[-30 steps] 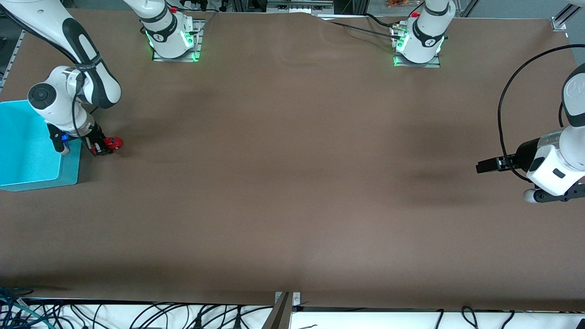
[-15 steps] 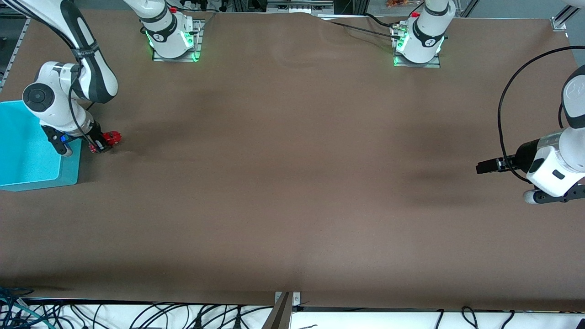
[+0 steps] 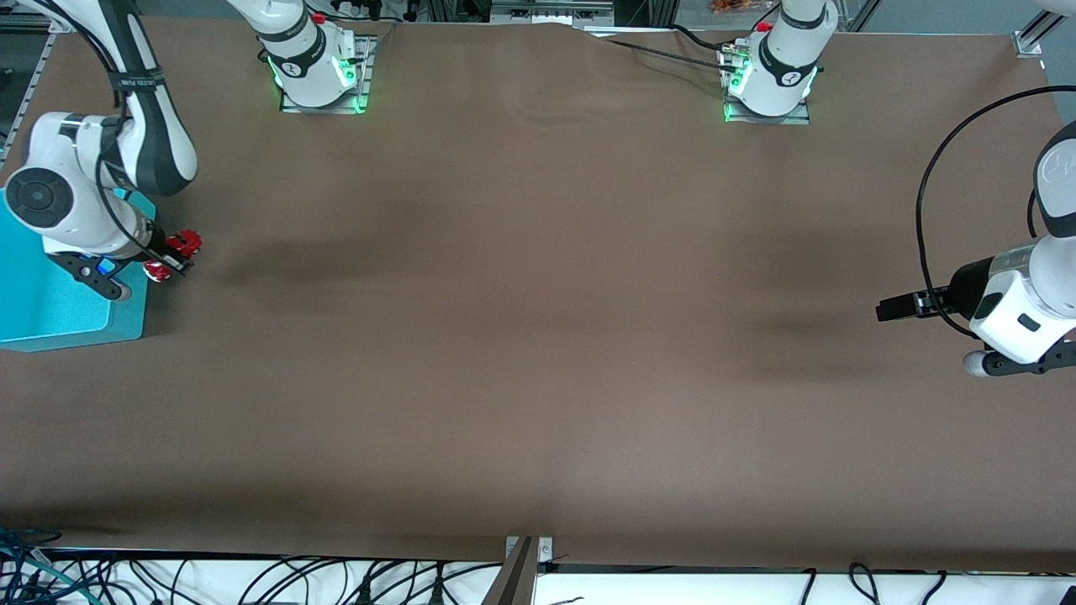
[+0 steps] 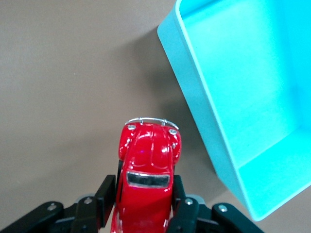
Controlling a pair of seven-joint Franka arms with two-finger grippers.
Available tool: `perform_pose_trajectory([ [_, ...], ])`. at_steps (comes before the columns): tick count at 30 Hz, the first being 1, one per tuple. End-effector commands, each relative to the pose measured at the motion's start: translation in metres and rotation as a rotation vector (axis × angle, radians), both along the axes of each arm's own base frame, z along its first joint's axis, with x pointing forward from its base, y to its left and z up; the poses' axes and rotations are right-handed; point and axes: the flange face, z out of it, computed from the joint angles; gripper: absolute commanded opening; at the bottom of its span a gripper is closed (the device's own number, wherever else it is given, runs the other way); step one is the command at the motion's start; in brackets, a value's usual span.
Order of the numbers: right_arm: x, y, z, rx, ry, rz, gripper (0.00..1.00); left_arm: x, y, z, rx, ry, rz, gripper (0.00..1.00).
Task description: Wind red beetle toy and store in blue box
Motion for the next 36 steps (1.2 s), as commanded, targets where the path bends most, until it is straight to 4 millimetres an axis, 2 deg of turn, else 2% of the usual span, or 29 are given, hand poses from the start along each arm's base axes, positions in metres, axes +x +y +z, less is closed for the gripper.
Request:
perform_pose_trajectory([
  [1,-0.004,-0.028,0.015,0.037,0.034,0.121,0.00,0.005,0.002,0.005,-0.013,-0.009,-0.014,1.00],
  [13,-0.013,-0.087,0.028,0.070,0.066,0.278,0.00,0.005,0.002,0.005,-0.013,-0.009,-0.014,1.00],
  [19,-0.019,-0.129,0.030,0.070,0.062,0.280,0.00,0.005,0.001,0.004,-0.013,-0.007,-0.015,1.00],
  [25,-0.020,-0.161,0.015,0.074,0.062,0.333,0.00,0.005,0.000,0.005,-0.013,-0.009,-0.015,1.00],
  [28,-0.016,-0.168,0.010,0.082,0.058,0.321,0.00,0.006,0.002,0.003,-0.013,-0.006,-0.014,1.00],
  [33,-0.011,-0.178,-0.011,0.098,0.064,0.332,0.00,0.006,0.002,0.002,-0.013,-0.006,-0.014,1.00],
  [36,-0.016,-0.191,-0.028,0.101,0.069,0.324,0.00,0.006,0.001,0.002,-0.013,-0.006,-0.015,1.00],
])
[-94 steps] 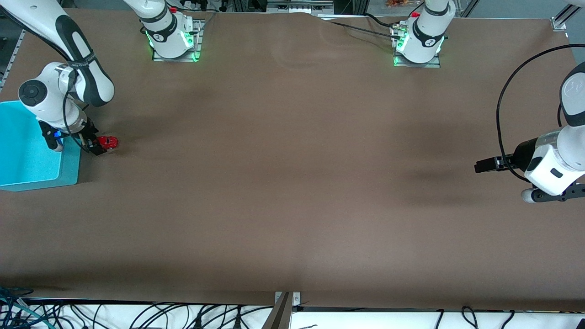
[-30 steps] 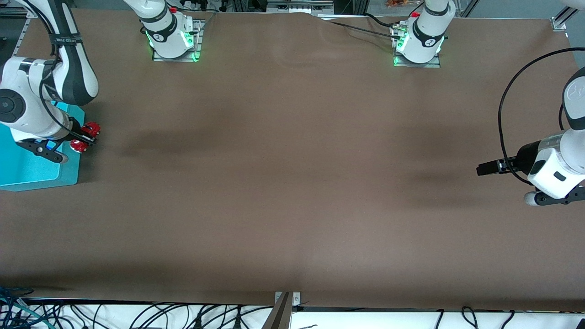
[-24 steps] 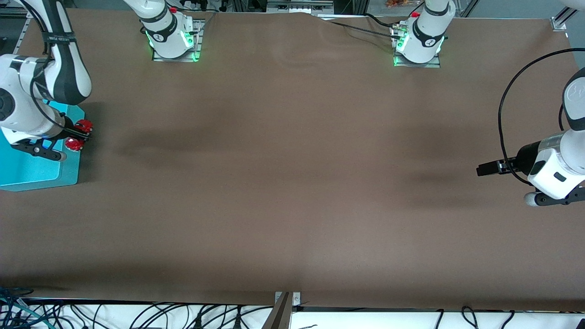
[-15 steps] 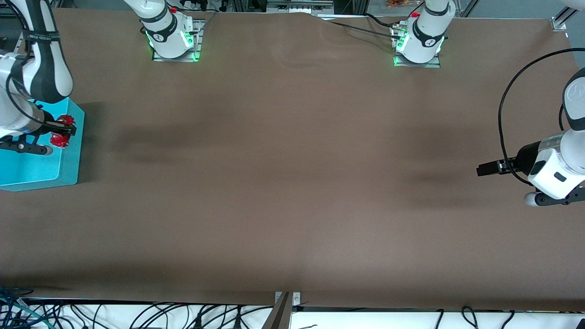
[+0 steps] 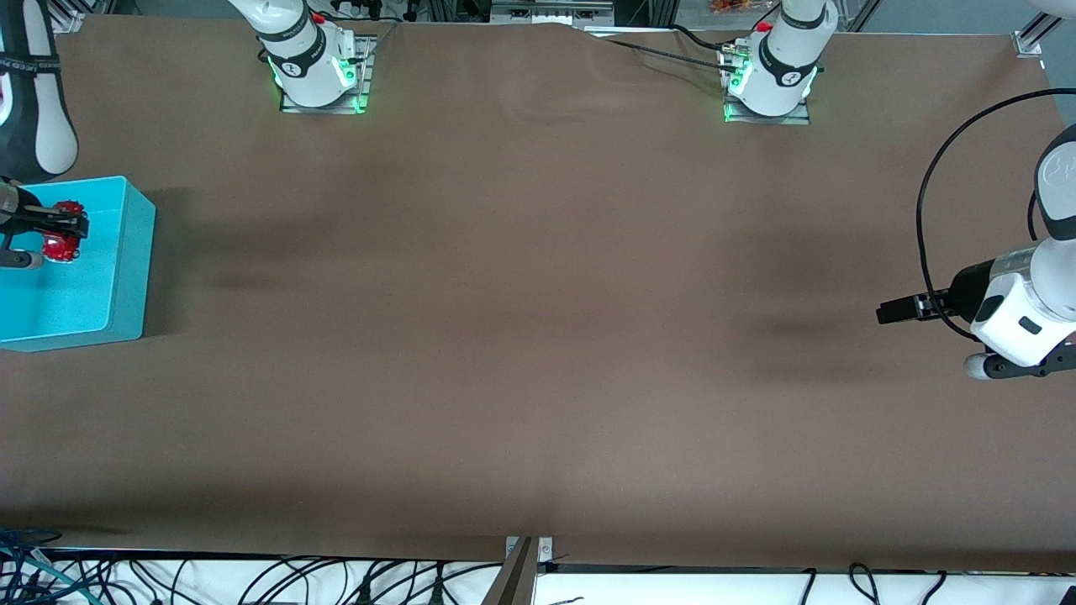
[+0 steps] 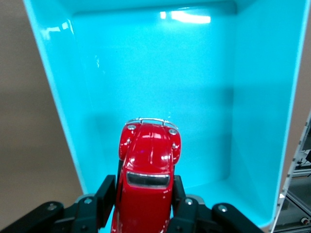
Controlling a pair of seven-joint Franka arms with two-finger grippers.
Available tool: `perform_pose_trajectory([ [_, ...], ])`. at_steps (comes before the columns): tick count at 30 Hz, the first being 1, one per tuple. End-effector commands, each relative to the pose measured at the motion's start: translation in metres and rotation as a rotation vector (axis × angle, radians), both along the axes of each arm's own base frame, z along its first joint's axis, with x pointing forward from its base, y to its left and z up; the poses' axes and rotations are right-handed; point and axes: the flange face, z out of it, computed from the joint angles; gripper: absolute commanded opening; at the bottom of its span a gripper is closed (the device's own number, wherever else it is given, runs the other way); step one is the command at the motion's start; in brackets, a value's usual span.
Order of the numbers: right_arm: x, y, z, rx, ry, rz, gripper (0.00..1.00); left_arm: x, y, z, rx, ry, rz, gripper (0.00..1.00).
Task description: Wind red beetle toy and store in blue box
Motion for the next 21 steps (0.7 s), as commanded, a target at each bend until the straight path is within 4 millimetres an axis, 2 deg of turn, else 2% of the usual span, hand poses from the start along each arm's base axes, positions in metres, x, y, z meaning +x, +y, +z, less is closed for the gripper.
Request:
perform_pose_trajectory([
  [1,0.003,-0.025,-0.027,0.017,0.000,0.008,0.00,0.006,0.001,0.003,-0.013,-0.007,-0.015,1.00],
  [10,-0.004,-0.053,-0.062,0.031,0.034,0.019,0.00,0.006,0.001,0.003,-0.013,-0.007,-0.015,1.00],
  [15,-0.015,-0.066,-0.082,0.043,0.058,-0.005,0.00,0.006,0.001,0.003,-0.013,-0.007,-0.015,1.00],
  [21,-0.022,-0.076,-0.094,0.042,0.054,-0.019,0.00,0.006,0.002,0.003,-0.013,-0.007,-0.013,1.00],
])
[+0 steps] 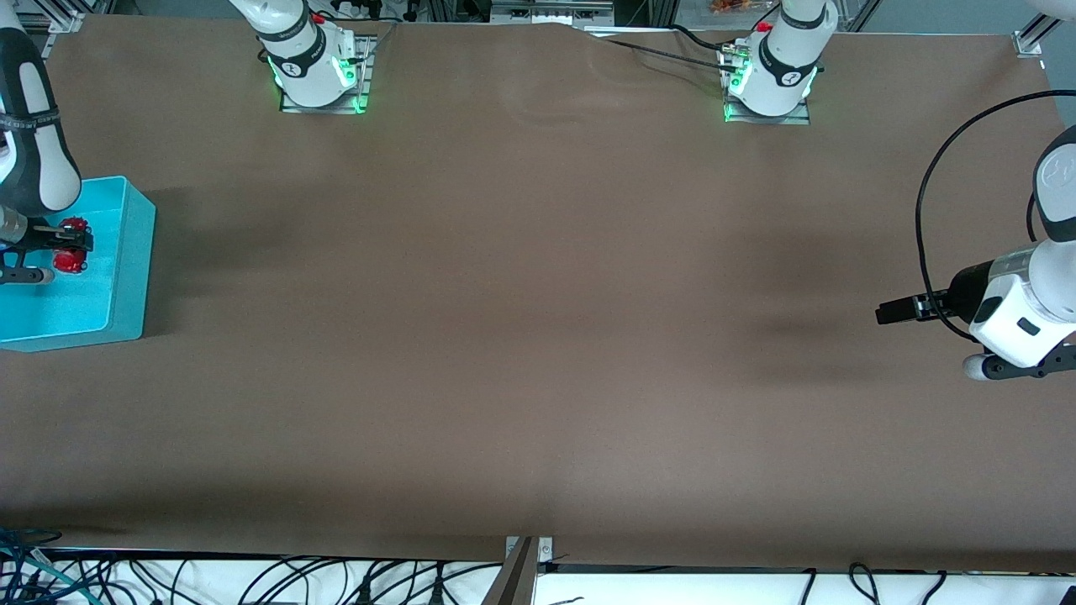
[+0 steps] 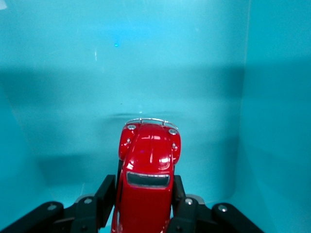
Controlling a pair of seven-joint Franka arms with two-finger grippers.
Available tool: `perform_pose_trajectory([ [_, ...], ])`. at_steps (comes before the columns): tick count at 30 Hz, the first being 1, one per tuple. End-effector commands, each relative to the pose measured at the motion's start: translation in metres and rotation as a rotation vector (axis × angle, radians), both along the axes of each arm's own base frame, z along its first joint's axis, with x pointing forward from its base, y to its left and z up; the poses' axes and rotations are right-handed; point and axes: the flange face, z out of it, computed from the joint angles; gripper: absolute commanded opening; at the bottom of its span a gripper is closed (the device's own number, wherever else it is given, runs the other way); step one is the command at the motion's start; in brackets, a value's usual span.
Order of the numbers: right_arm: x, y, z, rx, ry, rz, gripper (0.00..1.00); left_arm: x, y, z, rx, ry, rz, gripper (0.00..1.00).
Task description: Wind red beetle toy and store in blue box
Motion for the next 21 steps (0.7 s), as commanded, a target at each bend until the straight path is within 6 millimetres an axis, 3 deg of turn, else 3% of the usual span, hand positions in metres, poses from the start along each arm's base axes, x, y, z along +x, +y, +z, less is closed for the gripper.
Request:
perform_pose_trajectory([
  [1,-0.001,-0.013,-0.008,0.017,-0.009,-0.002,0.00,0.005,0.002,0.004,-0.013,-0.007,-0.013,1.00],
  [8,-0.017,-0.026,-0.031,0.026,0.001,-0.028,0.00,0.005,0.002,0.004,-0.013,-0.007,-0.013,1.00],
  [14,-0.021,-0.029,-0.036,0.030,0.008,-0.035,0.02,0.005,0.002,0.004,-0.013,-0.007,-0.013,1.00],
  [16,-0.022,-0.027,-0.041,0.034,0.014,-0.035,0.35,0.005,0.003,0.004,-0.013,-0.008,-0.013,1.00],
  [18,-0.020,-0.026,-0.042,0.031,0.008,-0.039,0.60,0.005,0.003,0.004,-0.013,-0.009,-0.013,1.00],
  [19,-0.020,-0.026,-0.042,0.029,0.003,-0.042,0.69,0.006,0.003,0.005,-0.013,-0.011,-0.013,1.00],
  [21,-0.021,-0.024,-0.045,0.035,-0.010,-0.054,0.78,0.007,0.003,0.006,-0.014,-0.014,-0.013,1.00],
])
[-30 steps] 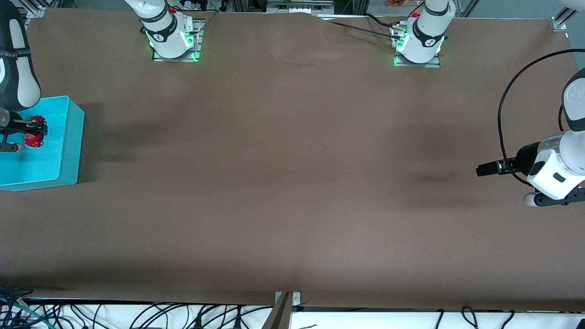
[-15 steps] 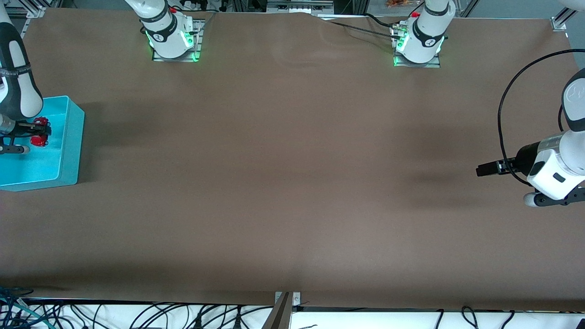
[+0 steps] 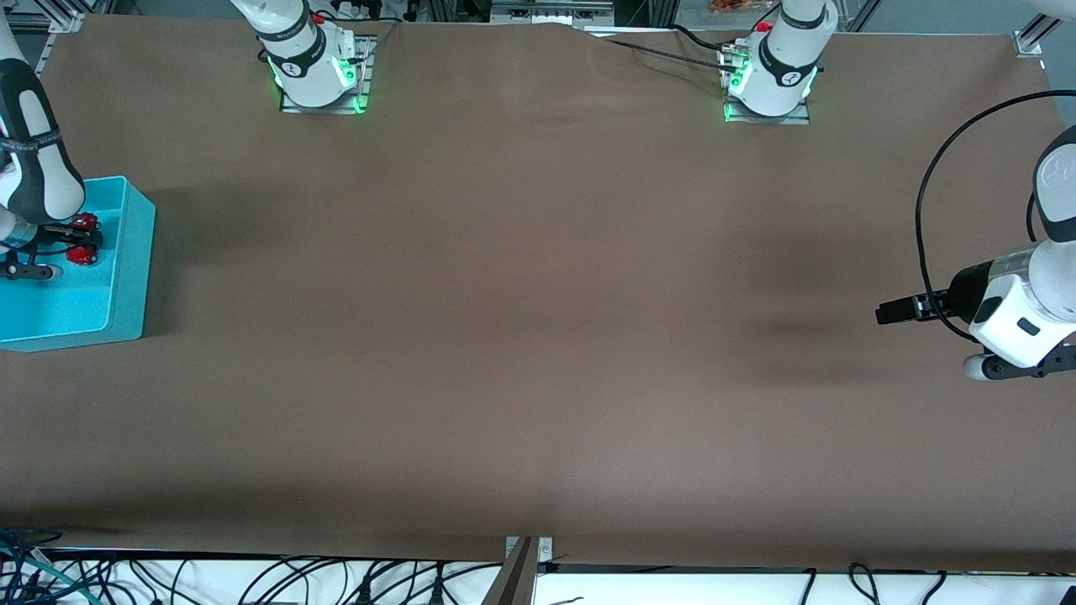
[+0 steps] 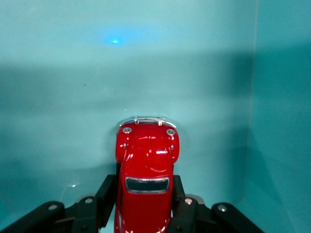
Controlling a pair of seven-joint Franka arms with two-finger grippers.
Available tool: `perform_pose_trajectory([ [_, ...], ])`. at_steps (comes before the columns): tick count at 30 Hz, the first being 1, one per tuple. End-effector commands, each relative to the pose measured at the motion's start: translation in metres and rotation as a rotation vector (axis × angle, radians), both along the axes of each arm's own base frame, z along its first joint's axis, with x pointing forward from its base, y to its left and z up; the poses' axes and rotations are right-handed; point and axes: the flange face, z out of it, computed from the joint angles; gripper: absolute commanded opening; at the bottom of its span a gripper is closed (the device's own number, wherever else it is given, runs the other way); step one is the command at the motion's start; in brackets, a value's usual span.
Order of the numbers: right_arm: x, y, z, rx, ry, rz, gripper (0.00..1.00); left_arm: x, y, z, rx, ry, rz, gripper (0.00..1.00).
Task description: Wind red beetle toy and store in blue box
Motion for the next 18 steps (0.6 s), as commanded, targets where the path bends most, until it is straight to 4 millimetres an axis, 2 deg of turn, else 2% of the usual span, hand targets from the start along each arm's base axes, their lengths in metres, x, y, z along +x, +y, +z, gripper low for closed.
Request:
perform_pose_trajectory([
  [1,0.001,0.001,-0.010,0.024,-0.037,-0.021,0.82,0.008,0.003,0.004,-0.014,-0.012,-0.013,1.00],
  [2,0.000,0.002,-0.012,0.028,-0.046,-0.027,0.89,0.008,0.003,0.003,-0.014,-0.010,-0.013,1.00],
  [3,-0.003,0.007,-0.018,0.027,-0.066,-0.037,0.99,0.009,0.003,0.005,-0.014,-0.015,-0.013,1.00],
  [12,-0.004,0.009,-0.017,0.024,-0.071,-0.046,1.00,0.009,0.003,0.005,-0.014,-0.015,-0.013,1.00],
  [18,0.004,0.015,-0.005,0.031,-0.072,-0.039,1.00,0.009,0.003,0.005,-0.014,-0.015,-0.013,1.00],
])
